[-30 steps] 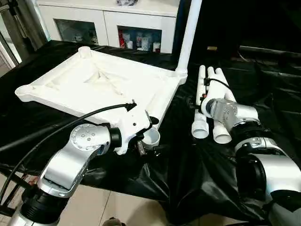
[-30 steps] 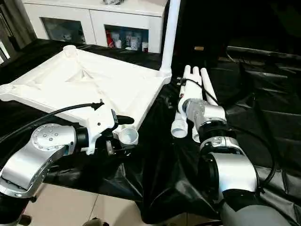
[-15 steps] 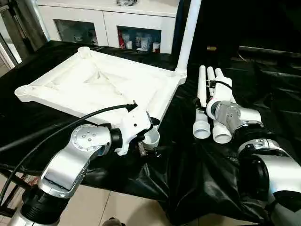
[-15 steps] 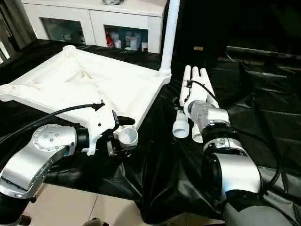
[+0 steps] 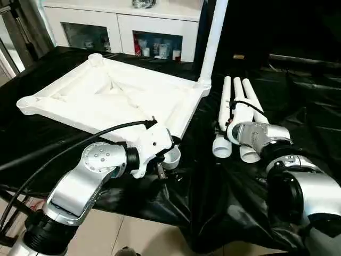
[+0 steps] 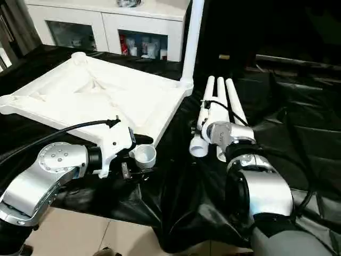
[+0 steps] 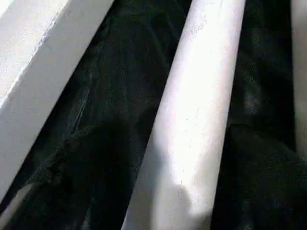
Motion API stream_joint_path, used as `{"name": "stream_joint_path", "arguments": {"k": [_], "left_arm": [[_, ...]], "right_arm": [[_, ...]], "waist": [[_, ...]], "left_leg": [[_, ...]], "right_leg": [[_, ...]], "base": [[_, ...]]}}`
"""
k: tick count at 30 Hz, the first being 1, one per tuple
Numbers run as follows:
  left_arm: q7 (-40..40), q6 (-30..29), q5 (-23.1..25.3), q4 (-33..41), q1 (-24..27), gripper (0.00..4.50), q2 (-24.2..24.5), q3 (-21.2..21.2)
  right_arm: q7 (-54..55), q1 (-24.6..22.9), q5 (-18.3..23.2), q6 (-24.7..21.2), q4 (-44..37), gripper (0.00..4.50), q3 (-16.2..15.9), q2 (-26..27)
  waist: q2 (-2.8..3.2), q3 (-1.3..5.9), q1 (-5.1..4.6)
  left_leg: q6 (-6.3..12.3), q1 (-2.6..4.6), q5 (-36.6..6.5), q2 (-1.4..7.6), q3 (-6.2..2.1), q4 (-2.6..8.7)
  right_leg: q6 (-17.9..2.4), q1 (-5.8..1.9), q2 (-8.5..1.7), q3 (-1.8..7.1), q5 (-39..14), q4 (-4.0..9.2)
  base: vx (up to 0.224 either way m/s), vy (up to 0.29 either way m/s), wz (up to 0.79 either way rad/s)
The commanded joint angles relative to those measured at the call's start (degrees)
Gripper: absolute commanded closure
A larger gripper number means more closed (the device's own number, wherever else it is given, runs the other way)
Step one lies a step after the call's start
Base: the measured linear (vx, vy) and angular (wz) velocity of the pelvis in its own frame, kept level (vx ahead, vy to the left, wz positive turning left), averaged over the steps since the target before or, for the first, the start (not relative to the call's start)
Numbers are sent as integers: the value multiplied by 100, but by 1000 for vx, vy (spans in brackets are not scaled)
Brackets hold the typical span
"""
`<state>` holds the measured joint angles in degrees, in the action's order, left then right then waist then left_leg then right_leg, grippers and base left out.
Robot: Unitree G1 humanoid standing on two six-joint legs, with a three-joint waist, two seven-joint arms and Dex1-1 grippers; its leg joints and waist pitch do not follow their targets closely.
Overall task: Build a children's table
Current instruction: Pick table leg
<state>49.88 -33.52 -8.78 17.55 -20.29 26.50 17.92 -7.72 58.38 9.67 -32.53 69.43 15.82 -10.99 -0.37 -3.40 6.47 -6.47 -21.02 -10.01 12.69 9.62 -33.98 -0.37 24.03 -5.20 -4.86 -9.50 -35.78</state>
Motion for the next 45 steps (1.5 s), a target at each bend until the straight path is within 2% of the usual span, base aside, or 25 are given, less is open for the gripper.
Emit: {"name": "stream_joint_path", "arguments": {"k": [1,5,13,14,21,26,29,35,37,41,42,43,44,45], "left_arm": [[42,-62,-12,95,-70,0,59,64],[51,-135,29,73,-124,0,93,129],[164,-148,93,-33,-283,0,237,248],[162,-154,90,-30,-287,0,237,252],[171,-186,77,-28,-312,0,251,294],[158,-149,85,-80,-360,0,259,291],[85,-75,117,-128,-397,0,220,250],[-151,-9,173,-245,-478,0,84,125],[-313,23,204,-328,-518,0,-18,59],[-694,150,241,-539,-619,0,-283,-135],[-828,258,254,-640,-666,0,-379,-210],[-987,376,285,-766,-731,0,-490,-276],[-1025,406,294,-796,-747,0,-516,-290],[-1025,406,294,-796,-747,0,-516,-290]], "right_arm": [[50,97,54,-142,103,49,19,-1],[117,153,80,-299,199,69,59,-11],[449,225,260,-546,456,144,370,-140],[448,226,267,-549,456,144,380,-144],[456,257,309,-571,489,217,417,-169],[413,281,340,-549,469,247,505,-163],[360,299,379,-537,444,253,514,-166],[430,275,553,-480,370,259,691,-210],[384,241,628,-430,293,260,757,-224],[274,181,799,-267,68,261,899,-236],[235,139,919,-157,-90,261,1011,-225],[156,53,1042,64,-300,261,1119,-185],[134,31,1073,122,-353,262,1147,-174],[134,31,1073,122,-353,262,1147,-174]], "waist": [[-50,407,8],[-51,406,10],[-68,411,9],[-65,415,10],[-72,416,9],[-68,410,9],[-90,408,6],[-94,419,11],[-86,434,22],[-28,437,29],[-47,439,24],[-3,442,34],[-21,441,36],[-28,471,48]], "left_leg": [[-171,11,-1322,-32,60,380],[-196,12,-1327,-32,55,382],[-237,9,-1277,-37,58,376],[-241,11,-1286,-38,58,373],[-235,8,-1298,-35,58,372],[-248,7,-1335,-36,57,372],[-241,6,-1358,-36,58,373],[-245,-6,-1253,-36,58,367],[-247,-4,-1179,-40,60,359],[-227,-1,-1193,-40,54,349],[-204,-8,-1197,-47,63,345],[-207,-4,-1200,-48,57,343],[-165,-9,-1212,-49,67,342],[-162,4,-1089,-36,50,339]], "right_leg": [[-862,-309,-239,212,-1822,407],[-827,-306,-238,210,-1856,404],[-818,-305,-233,210,-1746,385],[-824,-305,-234,210,-1743,384],[-822,-306,-239,204,-1772,383],[-799,-300,-240,204,-1849,395],[-784,-300,-237,201,-1897,401],[-787,-310,-234,204,-1748,378],[-833,-317,-233,206,-1585,363],[-928,-326,-231,201,-1372,349],[-920,-331,-225,203,-1349,364],[-926,-332,-224,203,-1316,353],[-890,-335,-221,204,-1279,385],[-943,-348,-225,197,-1123,334]], "base": [[0,0,0],[0,0,0],[0,0,0],[0,0,0],[0,0,0],[0,0,0],[0,0,0],[0,0,0],[0,0,0],[0,0,0],[0,0,0],[0,0,0],[0,0,0],[0,0,0]]}}
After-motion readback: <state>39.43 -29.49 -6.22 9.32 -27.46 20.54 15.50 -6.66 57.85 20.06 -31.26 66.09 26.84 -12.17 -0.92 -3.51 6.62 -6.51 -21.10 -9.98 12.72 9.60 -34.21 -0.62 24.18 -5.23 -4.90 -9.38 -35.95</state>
